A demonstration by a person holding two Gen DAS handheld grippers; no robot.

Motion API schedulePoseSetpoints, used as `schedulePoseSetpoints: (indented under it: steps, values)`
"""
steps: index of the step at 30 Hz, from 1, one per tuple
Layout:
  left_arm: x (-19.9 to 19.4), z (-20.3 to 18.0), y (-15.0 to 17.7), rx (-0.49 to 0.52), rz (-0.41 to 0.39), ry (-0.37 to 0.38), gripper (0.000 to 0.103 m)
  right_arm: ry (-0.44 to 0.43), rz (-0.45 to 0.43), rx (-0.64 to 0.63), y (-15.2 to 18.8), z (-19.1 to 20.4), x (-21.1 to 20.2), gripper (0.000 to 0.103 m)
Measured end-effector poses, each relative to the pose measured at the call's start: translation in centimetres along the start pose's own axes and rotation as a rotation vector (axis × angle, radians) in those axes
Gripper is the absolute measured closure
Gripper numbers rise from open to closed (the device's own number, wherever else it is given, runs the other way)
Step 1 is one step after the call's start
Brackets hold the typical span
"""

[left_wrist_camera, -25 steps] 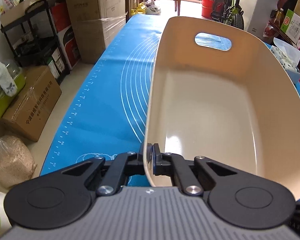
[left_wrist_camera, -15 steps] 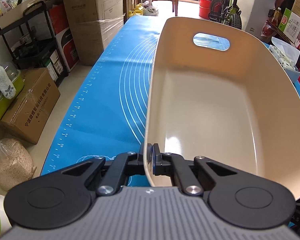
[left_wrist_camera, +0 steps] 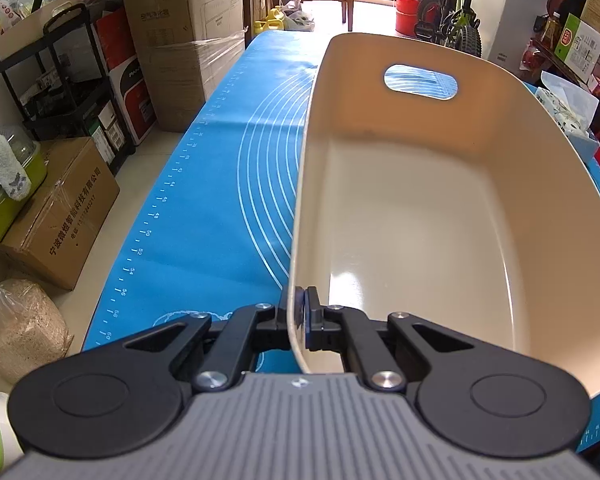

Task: Organize rigid objects
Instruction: 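Lift the white pill bottle with the right tool and drop it into the basket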

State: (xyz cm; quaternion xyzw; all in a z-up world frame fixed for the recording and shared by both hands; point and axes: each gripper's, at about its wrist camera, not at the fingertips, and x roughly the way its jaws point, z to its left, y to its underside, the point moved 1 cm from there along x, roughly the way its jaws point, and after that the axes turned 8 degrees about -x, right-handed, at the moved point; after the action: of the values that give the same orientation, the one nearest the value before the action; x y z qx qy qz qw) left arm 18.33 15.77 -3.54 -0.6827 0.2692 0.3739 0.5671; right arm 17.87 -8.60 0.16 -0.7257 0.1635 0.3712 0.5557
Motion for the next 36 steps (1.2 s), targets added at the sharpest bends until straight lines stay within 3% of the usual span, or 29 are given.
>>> schedulePoseSetpoints:
  steps: [4,11,15,26,36]
  values:
    - [0.0,0.0,0.0,0.001,0.000,0.002,0.097,-0.005,-0.072,-0.011,-2.7,0.6,-1.2,0.059]
    - [0.0,0.1,0.1,0.002,-0.006,0.008,0.097,-0.041,-0.106,-0.088,-7.3,4.0,-0.6,0.059]
    - [0.0,0.2,0.2,0.003,-0.006,0.009,0.097,-0.085,-0.076,-0.120,-8.7,6.6,0.8,0.059]
    - [0.1,0.2,0.1,-0.002,-0.006,0.013,0.098,-0.055,0.092,-0.293,-7.8,12.1,6.1,0.059]
    - [0.1,0.2,0.1,-0.002,-0.006,0.013,0.098,-0.082,0.240,-0.334,-5.8,12.8,8.6,0.059]
